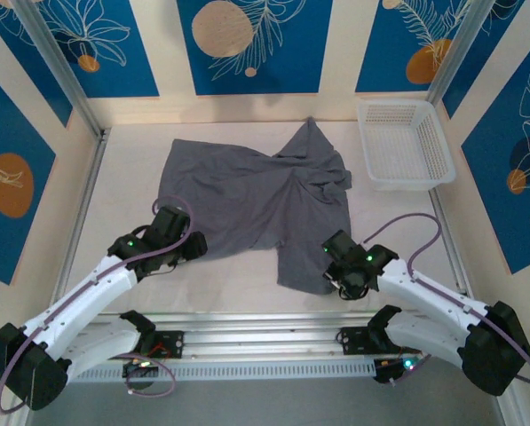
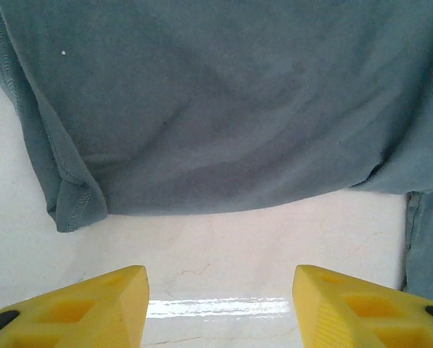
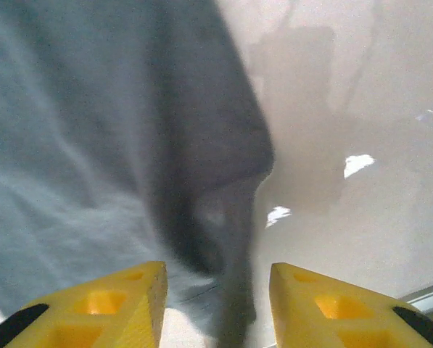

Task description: Fold the inside-out t-shirt

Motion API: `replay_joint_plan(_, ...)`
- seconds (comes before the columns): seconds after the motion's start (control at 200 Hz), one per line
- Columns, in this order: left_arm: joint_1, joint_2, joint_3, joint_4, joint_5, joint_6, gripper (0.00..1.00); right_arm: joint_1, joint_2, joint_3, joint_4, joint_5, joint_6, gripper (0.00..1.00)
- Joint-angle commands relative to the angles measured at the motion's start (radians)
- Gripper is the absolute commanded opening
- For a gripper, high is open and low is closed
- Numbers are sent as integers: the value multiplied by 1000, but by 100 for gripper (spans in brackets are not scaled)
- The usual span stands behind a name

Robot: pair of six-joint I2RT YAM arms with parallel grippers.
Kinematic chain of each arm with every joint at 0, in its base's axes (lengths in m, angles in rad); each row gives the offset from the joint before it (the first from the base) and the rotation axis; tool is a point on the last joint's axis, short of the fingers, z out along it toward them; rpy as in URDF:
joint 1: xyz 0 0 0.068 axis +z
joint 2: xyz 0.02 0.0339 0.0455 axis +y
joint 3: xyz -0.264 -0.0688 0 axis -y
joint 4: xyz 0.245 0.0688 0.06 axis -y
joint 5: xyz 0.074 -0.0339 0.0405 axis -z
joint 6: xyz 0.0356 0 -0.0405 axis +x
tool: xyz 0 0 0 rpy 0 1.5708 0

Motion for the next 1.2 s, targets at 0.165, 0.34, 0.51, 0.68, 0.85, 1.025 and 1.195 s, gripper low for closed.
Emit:
replay_joint_plan(0.165, -6, 21, 0, 5, 9, -2, 55, -2, 42, -32, 82, -33, -2, 37)
replay_joint_plan(0.34, -5, 22, -2, 3, 15, -5, 55, -2, 45, -11, 32, 9, -7, 31)
replay_joint_plan(0.51, -6, 15, 0, -14, -2, -20, 55, -10, -21, 7, -54, 52, 14, 19)
replay_joint_plan(0.68, 2, -7, -10, -163, -159, -147, 51, -13, -57, 59, -56, 41, -23, 0)
replay_joint_plan(0.85, 82, 67, -47, -119, -152, -127, 47, -7, -27, 132, -15, 34, -62, 0)
replay_joint_plan(1.025, 100, 237, -28, -29, -216, -75, 44, -8, 20, 187, -18, 36, -114, 0)
replay_joint_plan(1.195, 102, 392, 4, 58, -206, -16, 42, -13, 9, 179, -10, 27, -117, 0)
